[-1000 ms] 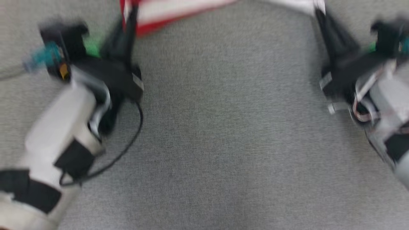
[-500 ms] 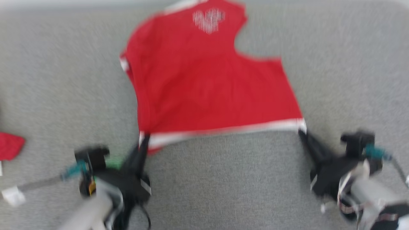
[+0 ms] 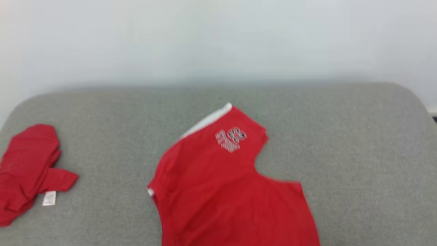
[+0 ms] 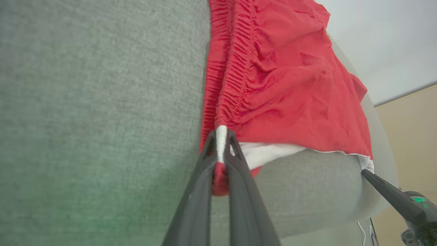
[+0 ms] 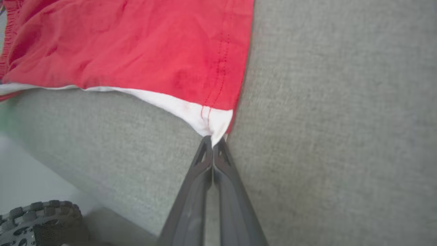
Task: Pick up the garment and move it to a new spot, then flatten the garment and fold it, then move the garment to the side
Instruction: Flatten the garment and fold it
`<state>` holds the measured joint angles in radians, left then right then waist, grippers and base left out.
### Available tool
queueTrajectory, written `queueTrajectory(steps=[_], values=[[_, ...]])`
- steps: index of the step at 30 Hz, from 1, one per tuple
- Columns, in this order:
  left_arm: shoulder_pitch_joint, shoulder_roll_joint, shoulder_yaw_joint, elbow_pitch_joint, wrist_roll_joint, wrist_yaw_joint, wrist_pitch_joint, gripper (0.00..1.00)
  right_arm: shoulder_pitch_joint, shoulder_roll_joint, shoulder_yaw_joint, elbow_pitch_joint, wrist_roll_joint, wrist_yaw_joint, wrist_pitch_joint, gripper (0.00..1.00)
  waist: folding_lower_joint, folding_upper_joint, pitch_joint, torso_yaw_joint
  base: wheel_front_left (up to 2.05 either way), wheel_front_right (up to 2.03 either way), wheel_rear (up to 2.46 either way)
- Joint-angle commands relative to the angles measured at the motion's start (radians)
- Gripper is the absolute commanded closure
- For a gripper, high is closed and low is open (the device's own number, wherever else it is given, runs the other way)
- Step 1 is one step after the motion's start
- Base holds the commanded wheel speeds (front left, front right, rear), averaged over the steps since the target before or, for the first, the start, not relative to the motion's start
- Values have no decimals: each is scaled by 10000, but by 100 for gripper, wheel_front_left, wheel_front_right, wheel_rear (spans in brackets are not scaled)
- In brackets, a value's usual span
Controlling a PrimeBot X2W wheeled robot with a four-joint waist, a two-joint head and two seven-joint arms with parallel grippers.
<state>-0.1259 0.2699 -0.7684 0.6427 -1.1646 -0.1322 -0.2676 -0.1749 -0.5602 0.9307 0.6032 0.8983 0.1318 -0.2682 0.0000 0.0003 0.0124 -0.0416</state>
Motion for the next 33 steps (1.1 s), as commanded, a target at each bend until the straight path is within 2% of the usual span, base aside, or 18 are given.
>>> queueTrajectory(steps=[1, 8, 13, 16, 20, 25, 33], values=[[459, -30, 46, 93, 126, 31, 53, 100, 442, -3, 305, 104, 199, -20, 79, 100, 0, -3, -965, 617, 0, 0, 0], [1393, -93, 634, -330, 772, 28, 38, 100, 875, -165, 949, -197, 571, -20, 40, 100, 0, -3, -1057, 887, 0, 0, 0], [1355, 19, 1135, -1824, 1479, 25, 21, 100, 118, -408, -406, -993, 474, -18, 40, 100, 0, -3, -799, 1093, 0, 0, 0], [969, 60, 1252, -2894, 1393, 26, 20, 100, -561, -506, -1196, -1451, 322, -18, 43, 100, 0, -3, -519, 1268, 0, 0, 0], [399, -59, 1571, -4005, 1032, 25, 19, 100, -1875, -583, -1311, -1633, 33, -18, 46, 100, 0, -3, 49, 1574, 0, 0, 0], [-451, -590, 2239, -4633, 679, 25, 21, 100, -3816, -466, -927, -1187, -62, -20, 298, 100, 0, -3, 1091, 1991, 0, 0, 0], [-1451, -1283, 2550, -4147, 484, 25, 21, 100, -6316, -50, -649, 623, -132, -20, 255, 100, 0, -3, 2417, 2554, 0, 0, 0]])
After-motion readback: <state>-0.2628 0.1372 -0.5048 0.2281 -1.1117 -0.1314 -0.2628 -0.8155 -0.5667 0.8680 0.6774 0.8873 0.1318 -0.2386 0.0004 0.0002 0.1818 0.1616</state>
